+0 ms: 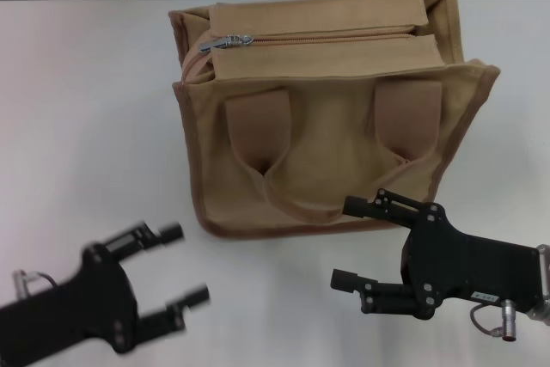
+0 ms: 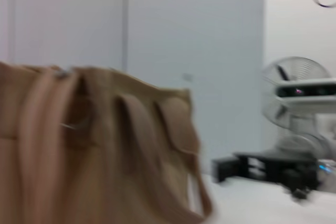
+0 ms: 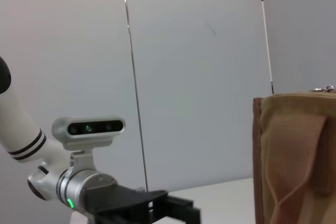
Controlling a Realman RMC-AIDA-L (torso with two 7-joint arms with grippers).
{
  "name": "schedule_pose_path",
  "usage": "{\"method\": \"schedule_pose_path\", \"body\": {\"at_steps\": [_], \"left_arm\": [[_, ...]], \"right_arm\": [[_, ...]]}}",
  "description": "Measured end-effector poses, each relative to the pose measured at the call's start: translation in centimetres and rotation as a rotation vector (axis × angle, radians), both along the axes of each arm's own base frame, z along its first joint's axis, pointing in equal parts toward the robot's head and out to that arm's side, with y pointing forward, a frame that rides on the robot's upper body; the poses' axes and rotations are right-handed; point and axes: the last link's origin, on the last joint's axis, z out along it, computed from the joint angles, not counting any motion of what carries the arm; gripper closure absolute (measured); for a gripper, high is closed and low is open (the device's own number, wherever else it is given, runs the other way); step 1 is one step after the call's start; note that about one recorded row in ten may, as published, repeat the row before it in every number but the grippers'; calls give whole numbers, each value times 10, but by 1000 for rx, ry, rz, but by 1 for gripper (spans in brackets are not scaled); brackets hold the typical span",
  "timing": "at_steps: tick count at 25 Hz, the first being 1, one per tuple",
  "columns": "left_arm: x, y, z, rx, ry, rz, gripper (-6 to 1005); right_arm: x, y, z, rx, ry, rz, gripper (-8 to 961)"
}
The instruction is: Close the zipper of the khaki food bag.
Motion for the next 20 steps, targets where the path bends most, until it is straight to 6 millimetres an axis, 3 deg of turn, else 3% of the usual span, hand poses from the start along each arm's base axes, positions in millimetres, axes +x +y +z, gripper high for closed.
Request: {"method": "schedule_pose_path", "body": {"at_steps": [7,9,12,20], "left_arm": [[-5,12,14,181,-95,133,232],[-15,22,24,320,-137,262,232],[-19,31,28,388,-172,334,232],[1,68,21,411,-251,350,233]], "right_arm": [[-1,0,-4,3,-5,-2,115],[-1,0,-5,2,-4,-4,115],[-1,0,-6,2,-5,-7,115],[-3,0,-8,1,-5,-6,115]]}}
